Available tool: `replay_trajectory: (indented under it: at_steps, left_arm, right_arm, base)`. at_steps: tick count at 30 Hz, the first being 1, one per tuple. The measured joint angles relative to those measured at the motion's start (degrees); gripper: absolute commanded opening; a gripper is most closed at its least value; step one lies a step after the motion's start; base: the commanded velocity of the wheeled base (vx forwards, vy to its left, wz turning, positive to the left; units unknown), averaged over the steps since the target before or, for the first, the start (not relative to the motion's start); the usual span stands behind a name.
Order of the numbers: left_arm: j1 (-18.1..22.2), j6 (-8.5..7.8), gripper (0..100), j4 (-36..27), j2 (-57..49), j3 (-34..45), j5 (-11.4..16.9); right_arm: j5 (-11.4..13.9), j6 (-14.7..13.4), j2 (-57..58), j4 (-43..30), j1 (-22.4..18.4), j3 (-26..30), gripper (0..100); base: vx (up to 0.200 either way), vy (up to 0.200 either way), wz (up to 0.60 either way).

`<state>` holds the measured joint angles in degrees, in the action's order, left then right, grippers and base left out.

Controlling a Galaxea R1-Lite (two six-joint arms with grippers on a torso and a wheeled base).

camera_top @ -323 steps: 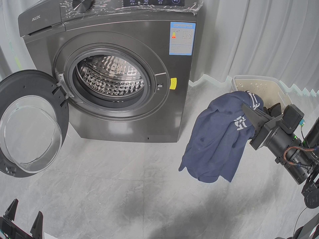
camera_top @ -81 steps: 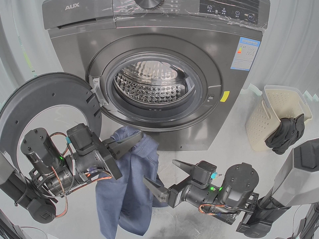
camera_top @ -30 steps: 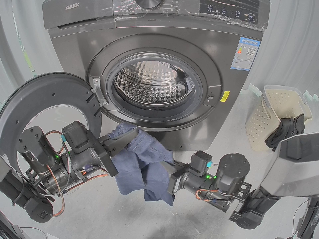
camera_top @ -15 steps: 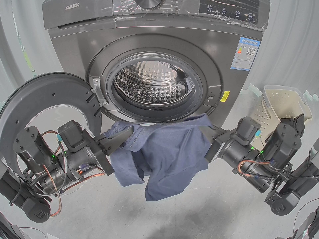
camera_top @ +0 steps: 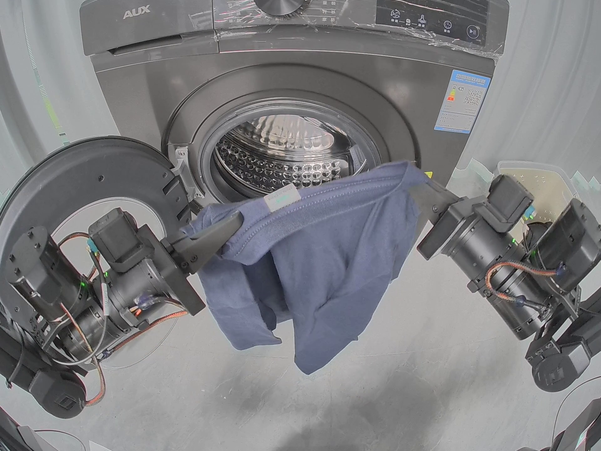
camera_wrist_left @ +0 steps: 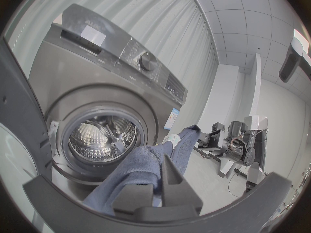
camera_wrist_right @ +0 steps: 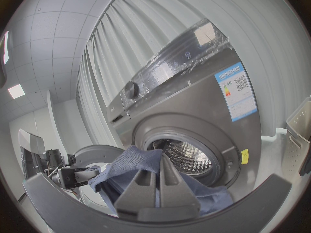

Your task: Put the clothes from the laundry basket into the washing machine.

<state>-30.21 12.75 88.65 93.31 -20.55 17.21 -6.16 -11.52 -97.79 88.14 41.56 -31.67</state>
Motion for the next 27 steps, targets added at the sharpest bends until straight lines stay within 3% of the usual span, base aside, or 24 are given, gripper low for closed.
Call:
replay_trajectory:
  at_steps: [7, 27]
  left_arm:
    - [-0.1, -0.04, 0, -0.1, -2.6, -2.6, -3.0]
    - [-0.7, 0.07, 0, -0.4, -6.2, -4.8, -4.1]
  right_arm:
    - [0.1, 0.2, 1.9, 0.0, 0.5, -2.5, 0]
    - [0.5, 0.7, 4.2, 0.1, 1.4, -3.7, 0]
  base:
    - [0.000, 0.000, 0.00]
    - [0.000, 0.000, 0.00]
